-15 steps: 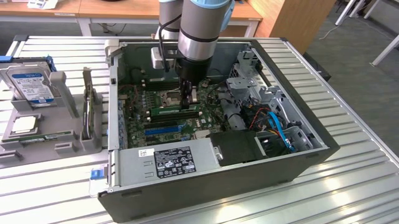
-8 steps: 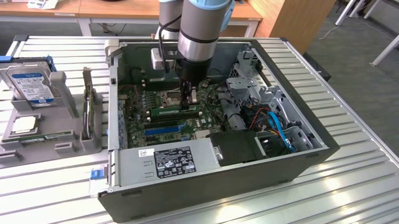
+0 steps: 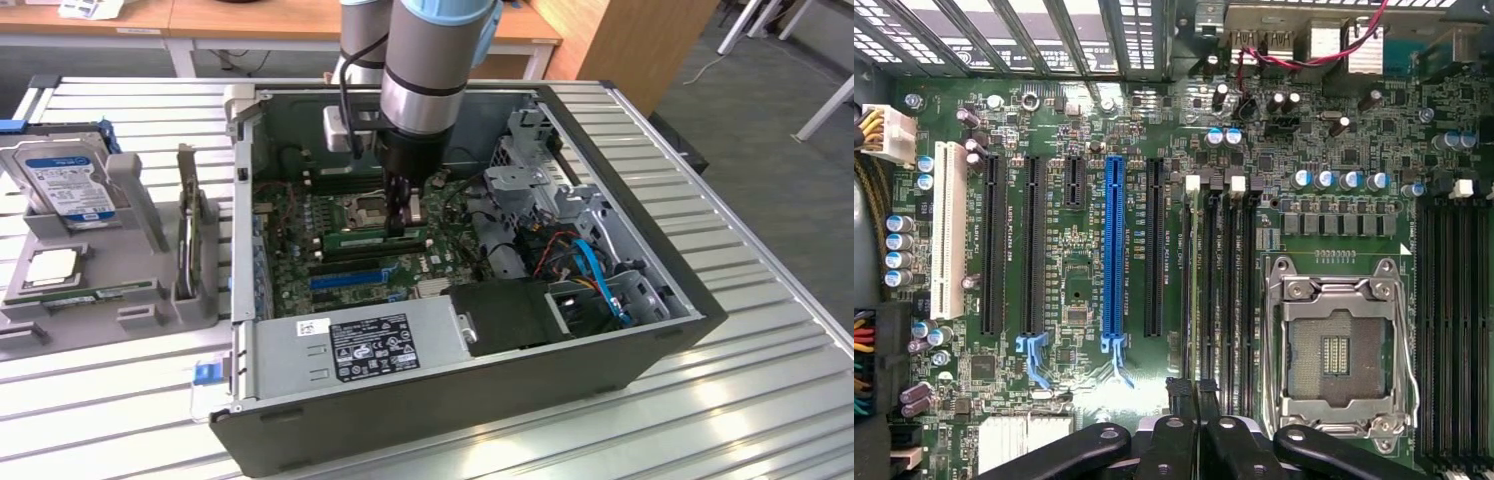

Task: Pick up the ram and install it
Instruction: 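Insert the ram into the slot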

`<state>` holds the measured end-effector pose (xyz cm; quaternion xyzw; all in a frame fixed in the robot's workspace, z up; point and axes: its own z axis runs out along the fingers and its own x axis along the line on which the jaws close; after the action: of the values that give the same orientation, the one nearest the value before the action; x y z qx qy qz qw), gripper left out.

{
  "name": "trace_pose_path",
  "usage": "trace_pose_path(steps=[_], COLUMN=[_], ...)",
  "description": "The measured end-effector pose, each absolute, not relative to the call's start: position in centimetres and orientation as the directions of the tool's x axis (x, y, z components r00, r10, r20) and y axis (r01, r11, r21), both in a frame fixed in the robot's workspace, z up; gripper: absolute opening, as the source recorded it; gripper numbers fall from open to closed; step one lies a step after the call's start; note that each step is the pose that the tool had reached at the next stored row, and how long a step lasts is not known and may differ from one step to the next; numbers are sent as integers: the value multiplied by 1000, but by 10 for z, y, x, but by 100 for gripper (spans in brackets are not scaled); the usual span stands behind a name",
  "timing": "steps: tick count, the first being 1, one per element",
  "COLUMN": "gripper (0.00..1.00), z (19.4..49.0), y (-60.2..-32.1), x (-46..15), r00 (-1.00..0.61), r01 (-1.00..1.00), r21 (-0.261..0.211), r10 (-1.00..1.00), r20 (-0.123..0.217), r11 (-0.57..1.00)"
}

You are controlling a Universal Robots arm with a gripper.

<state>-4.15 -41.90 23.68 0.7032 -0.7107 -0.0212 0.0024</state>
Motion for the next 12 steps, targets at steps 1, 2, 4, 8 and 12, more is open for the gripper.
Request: trace_pose_path(steps=[1, 2, 4, 8, 12], gripper=[12, 12, 12, 12, 12], z=[237, 237, 237, 236, 236], y=[-419, -419, -419, -419, -419], x=[-42, -42, -42, -42, -42], r00=[-11, -11, -11, -11, -11], r01=[-999, -999, -999, -999, -999], r21=[34, 34, 33, 34, 33], r10=[-1000, -1000, -1000, -1000, -1000], r20=[-26, -26, -27, -27, -27], r11=[10, 10, 10, 10, 10])
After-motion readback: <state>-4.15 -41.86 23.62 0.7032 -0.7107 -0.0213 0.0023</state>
